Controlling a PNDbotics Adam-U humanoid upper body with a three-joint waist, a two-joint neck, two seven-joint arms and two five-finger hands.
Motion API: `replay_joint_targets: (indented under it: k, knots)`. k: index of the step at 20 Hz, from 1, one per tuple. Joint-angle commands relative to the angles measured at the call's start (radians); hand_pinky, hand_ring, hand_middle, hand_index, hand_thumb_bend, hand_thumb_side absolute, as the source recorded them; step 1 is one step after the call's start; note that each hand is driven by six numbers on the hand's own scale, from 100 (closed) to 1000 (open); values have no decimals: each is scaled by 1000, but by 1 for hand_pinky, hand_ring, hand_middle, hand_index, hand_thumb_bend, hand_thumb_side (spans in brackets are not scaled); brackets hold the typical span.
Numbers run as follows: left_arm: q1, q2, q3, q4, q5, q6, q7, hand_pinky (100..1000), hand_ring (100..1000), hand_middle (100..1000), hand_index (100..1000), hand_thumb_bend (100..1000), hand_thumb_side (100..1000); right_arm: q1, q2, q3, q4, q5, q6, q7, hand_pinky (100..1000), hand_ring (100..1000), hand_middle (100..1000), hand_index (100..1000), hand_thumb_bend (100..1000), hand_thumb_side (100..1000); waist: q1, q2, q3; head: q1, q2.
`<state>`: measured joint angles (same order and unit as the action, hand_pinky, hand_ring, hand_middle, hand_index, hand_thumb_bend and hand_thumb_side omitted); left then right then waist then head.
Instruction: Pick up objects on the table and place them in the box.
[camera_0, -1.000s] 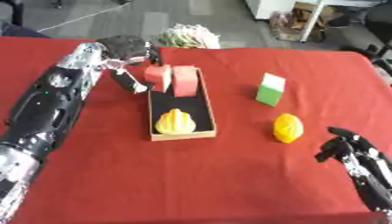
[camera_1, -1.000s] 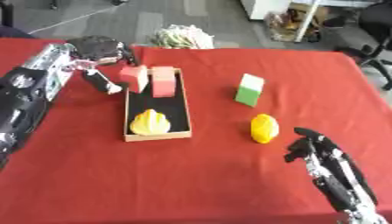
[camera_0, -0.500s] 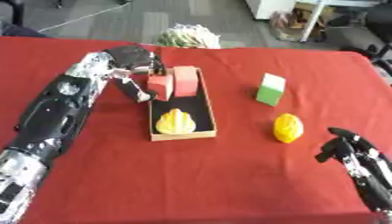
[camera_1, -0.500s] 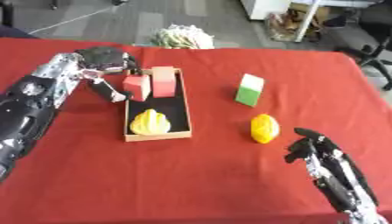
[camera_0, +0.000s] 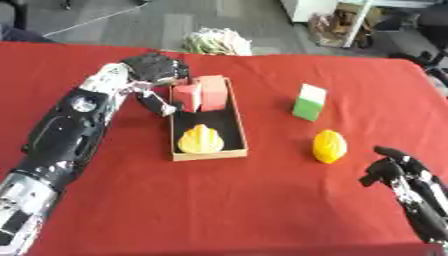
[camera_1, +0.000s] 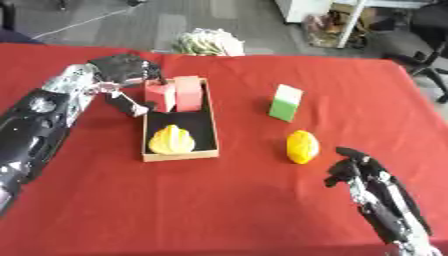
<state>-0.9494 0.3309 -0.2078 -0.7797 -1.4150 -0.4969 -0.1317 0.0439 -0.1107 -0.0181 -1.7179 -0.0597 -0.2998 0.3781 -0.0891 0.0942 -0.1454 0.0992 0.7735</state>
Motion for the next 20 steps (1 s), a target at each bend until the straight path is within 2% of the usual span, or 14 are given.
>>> replay_joint_targets:
  k: [1,6,8,10,12,14,18,19,20]
  knots:
    - [-20,21,15,-9,-34,36,19,805,788,846,908,298,375,-11,-15,-2,-10,-7,-3,5,599,500,545,822,100,527,3,-20,0,0,-4]
    - [-13,20,21,-2,-68,71,67,836,818,877,919,314,375,-9,-16,-1,-9,-8,-4,6,599,500,544,822,100,524,0,-22,1,-1,-4]
    - [-8,27,32,-16,-44,77,92,830,805,857,913,222,321,-9,-17,-3,-8,-8,-5,6,599,500,544,822,100,520,-1,-23,3,-2,-4]
    - [-1,49,43,-52,32,76,108,820,786,834,904,123,279,-8,-18,-6,-9,-8,-6,3,599,500,544,822,100,518,-1,-23,6,-6,-4]
    - [6,89,48,-114,161,70,110,805,756,796,888,100,248,-8,-21,-11,-10,-6,-8,0,599,500,544,822,100,511,0,-23,12,-11,-4]
    - [19,143,47,-204,341,69,97,790,725,761,870,100,244,-9,-24,-17,-11,-3,-10,-6,599,500,544,822,100,504,3,-23,19,-15,-4]
    - [107,265,37,-448,817,93,32,759,655,681,834,100,391,-27,-54,-32,-17,5,-23,-18,602,501,547,828,100,439,7,-23,38,-32,-4]
    - [147,295,36,-524,949,106,11,753,642,665,828,100,429,-38,-73,-38,-21,14,-35,-22,604,502,548,830,100,499,7,-23,43,-35,-4]
    - [191,323,37,-603,1072,121,-11,751,638,661,827,100,449,-49,-94,-40,-21,17,-45,-26,604,503,549,832,100,405,7,-23,47,-40,-4]
